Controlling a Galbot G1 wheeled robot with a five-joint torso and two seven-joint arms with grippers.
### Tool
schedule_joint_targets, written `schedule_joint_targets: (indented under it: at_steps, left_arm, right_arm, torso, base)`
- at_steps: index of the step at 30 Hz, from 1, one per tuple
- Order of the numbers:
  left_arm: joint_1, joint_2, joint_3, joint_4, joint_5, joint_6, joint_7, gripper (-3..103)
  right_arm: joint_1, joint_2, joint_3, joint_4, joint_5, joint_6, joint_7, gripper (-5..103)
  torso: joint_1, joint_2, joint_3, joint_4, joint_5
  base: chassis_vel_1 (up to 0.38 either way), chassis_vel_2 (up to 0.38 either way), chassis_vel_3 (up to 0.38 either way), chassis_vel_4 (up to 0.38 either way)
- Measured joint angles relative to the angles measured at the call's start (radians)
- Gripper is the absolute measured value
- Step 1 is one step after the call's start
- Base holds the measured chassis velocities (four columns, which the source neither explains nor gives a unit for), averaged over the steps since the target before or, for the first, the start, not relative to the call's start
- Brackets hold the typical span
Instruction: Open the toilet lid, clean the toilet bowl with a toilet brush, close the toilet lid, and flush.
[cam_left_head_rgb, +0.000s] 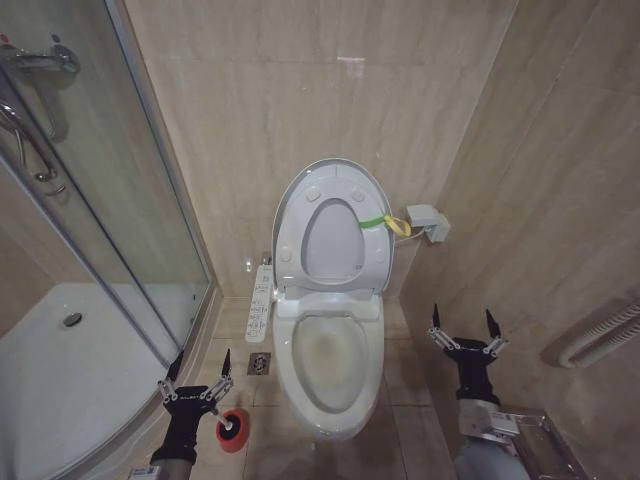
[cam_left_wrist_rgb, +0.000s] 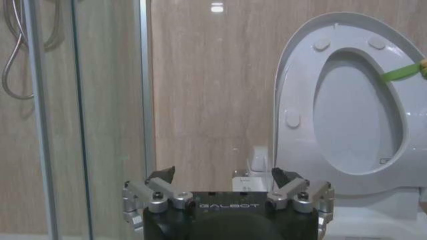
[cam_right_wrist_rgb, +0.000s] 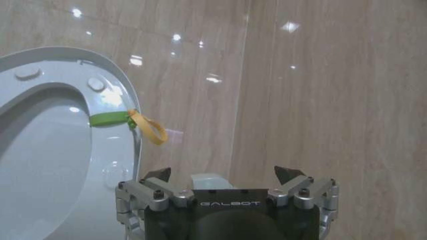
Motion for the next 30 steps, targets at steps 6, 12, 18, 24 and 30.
schedule_joint_targets:
  at_steps: [6,12,18,24,30]
  left_arm:
    - [0.0,0.0,0.0,0.0,0.0,0.0,0.0,94]
    - [0.0,0.0,0.0,0.0,0.0,0.0,0.0,94]
    - [0.0,0.0,0.0,0.0,0.0,0.0,0.0,94]
    - [0.0,0.0,0.0,0.0,0.0,0.0,0.0,94]
    - [0.0,0.0,0.0,0.0,0.0,0.0,0.0,94]
  right_arm:
    - [-0.003,0.004,0.0,0.004,0.008,-0.01,-0.012,100]
    - [0.01,0.004,-0.003,-0.003,0.019,-0.01,-0.016,100]
    - [0.033,0.003,-0.003,-0.022,-0.009,-0.014,0.034,100]
    - [0.05,-0.014,-0.006,-0.034,-0.086,-0.053,0.097,100]
    - [0.066,-0.04,-0.022,-0.045,-0.111,-0.089,0.107,100]
  torso:
    - [-0.001,0.0,0.0,0.0,0.0]
    - [0.0,0.0,0.0,0.0,-0.0002]
    - [0.0,0.0,0.0,0.0001,-0.0001]
    - [0.001,0.0,0.0,0.0004,-0.0002]
    - [-0.001,0.0,0.0,-0.0001,0.0]
  base:
    - [0.012,-0.018,-0.012,0.015]
    - [-0.043,0.056,0.048,-0.062]
    - [-0.146,0.125,0.136,-0.125]
    - [-0.07,0.08,0.056,-0.058]
    - [0.018,-0.036,-0.043,0.025]
